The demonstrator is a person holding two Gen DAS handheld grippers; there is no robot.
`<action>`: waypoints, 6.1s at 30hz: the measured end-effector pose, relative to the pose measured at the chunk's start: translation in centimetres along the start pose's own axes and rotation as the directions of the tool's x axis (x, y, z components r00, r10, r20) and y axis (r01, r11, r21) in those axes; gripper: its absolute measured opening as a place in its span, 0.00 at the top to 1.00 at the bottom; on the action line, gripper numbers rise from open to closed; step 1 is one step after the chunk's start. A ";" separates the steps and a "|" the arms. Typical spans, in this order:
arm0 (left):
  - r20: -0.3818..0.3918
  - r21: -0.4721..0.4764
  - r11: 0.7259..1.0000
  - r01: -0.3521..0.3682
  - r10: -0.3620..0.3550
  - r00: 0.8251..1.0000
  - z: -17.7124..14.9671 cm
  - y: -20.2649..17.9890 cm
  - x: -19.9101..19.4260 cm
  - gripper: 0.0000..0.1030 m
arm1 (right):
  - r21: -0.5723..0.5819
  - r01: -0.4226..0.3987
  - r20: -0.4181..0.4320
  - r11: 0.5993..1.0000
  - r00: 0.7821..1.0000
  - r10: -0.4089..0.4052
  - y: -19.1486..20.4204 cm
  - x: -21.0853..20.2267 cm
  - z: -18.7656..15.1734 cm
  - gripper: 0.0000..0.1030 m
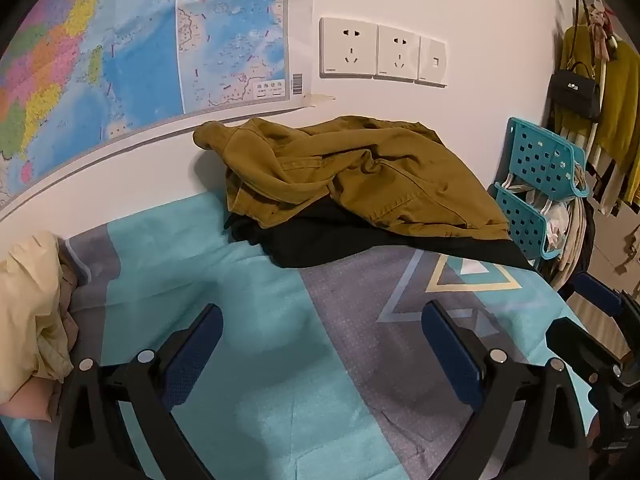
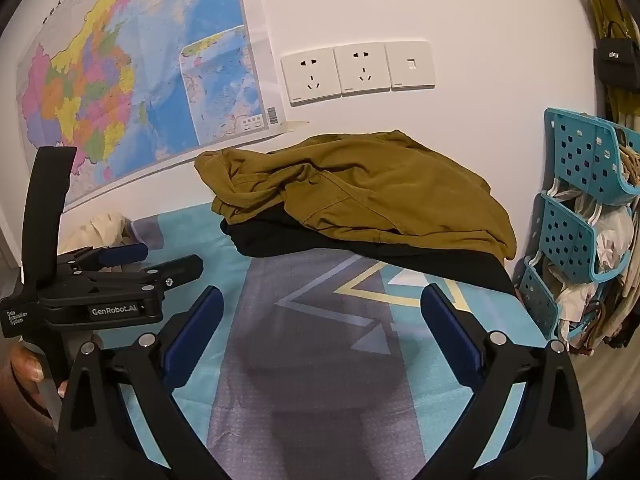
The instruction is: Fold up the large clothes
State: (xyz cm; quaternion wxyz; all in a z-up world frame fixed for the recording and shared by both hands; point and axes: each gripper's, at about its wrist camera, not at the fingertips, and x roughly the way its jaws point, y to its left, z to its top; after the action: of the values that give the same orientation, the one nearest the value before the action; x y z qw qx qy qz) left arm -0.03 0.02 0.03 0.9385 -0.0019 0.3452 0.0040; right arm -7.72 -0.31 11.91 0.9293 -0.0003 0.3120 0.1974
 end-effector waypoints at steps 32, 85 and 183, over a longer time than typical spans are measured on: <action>0.024 -0.020 1.000 0.011 -0.010 1.000 -0.2 -0.4 -0.9 0.07 | -0.005 -0.010 0.011 1.000 1.000 0.010 0.0 -0.5 0.4 0.05; 0.015 -0.033 0.999 0.006 -0.006 1.000 -0.3 -0.4 -0.3 0.07 | -0.027 -0.005 0.006 1.000 1.000 0.005 0.5 0.0 0.7 0.05; 0.362 0.209 0.965 0.157 -0.225 0.904 18.0 -5.4 -0.9 0.98 | -0.262 -0.065 0.336 0.963 0.929 0.154 -6.0 -13.2 31.6 0.90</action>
State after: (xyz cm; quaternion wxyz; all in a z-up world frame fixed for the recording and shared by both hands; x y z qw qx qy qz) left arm 11.02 -5.28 14.32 0.9801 0.0474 0.1525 -0.1182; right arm 3.24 -6.74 44.27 0.9503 -0.0625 0.1126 0.2833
